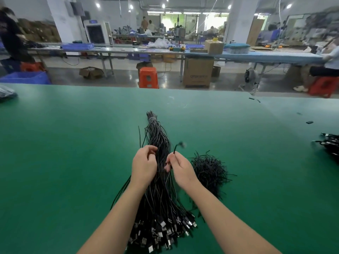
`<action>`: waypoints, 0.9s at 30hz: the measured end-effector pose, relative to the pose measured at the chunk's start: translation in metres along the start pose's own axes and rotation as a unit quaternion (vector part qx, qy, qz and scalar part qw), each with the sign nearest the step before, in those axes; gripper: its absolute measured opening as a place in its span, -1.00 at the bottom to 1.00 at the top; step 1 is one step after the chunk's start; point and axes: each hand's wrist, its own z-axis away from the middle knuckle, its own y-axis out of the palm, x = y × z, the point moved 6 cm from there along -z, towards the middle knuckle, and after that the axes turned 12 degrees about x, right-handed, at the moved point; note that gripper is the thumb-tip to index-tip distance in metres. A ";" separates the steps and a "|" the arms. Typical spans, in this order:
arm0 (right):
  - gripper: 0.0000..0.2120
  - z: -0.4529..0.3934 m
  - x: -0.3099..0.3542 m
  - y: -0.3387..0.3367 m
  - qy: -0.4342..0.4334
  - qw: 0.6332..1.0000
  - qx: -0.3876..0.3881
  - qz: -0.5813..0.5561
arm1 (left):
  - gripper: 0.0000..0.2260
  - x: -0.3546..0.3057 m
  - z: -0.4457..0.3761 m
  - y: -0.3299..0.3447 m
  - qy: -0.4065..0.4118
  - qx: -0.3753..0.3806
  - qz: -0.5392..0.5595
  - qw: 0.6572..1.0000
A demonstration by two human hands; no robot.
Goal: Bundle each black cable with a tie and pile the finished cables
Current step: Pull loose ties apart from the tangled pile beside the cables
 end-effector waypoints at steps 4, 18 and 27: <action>-0.69 0.002 -0.002 -0.008 0.014 0.998 0.035 -0.052 | -0.62 -0.022 0.002 0.008 0.053 0.173 0.215 0.960; -0.70 0.032 -0.012 -0.003 0.057 0.983 0.164 -0.052 | -0.65 -0.029 -0.002 0.023 -0.026 0.221 0.313 0.923; -0.70 0.029 0.008 -0.007 0.063 0.956 0.099 -0.269 | -0.59 -0.036 0.006 0.038 -0.008 0.271 0.291 0.917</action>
